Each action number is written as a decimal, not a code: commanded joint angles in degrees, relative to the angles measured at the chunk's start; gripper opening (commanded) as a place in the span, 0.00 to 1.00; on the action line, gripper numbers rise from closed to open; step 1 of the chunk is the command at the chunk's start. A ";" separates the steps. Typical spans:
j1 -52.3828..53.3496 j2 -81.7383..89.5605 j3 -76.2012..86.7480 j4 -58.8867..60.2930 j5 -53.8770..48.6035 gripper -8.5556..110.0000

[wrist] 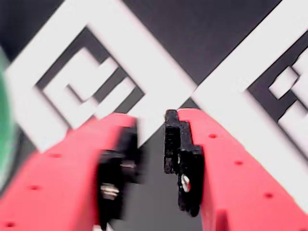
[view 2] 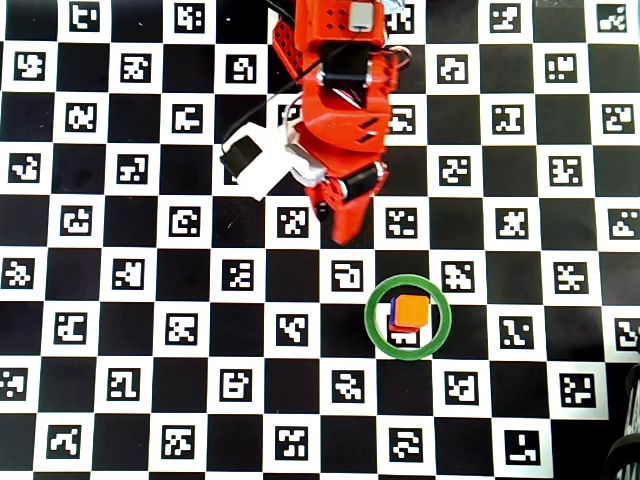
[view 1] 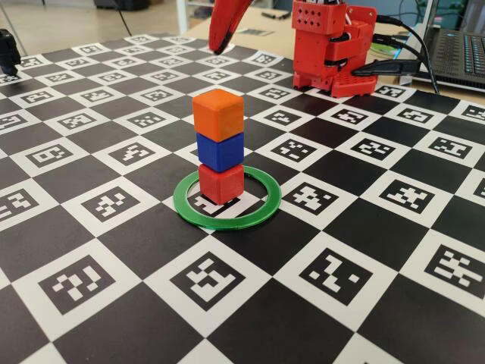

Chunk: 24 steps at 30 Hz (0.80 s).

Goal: Grab the red cube then put it in the green circle then put the blue cube on top and finally the orange cube on top

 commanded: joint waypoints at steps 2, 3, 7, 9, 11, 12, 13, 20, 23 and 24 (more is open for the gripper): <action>-0.53 12.66 11.16 -8.35 -8.61 0.02; -1.23 15.21 14.33 -8.70 -10.81 0.02; -3.43 24.26 24.70 -8.61 -16.35 0.02; -4.66 27.51 27.77 -6.59 -18.28 0.02; -6.68 30.23 28.39 -0.09 -17.05 0.02; -8.09 31.29 28.39 3.78 -17.40 0.02; -9.23 31.90 28.39 6.59 -18.02 0.02; -11.16 38.94 28.48 23.20 -25.58 0.02; -11.07 40.17 28.48 27.69 -28.21 0.02; -10.81 40.69 28.48 28.56 -28.30 0.02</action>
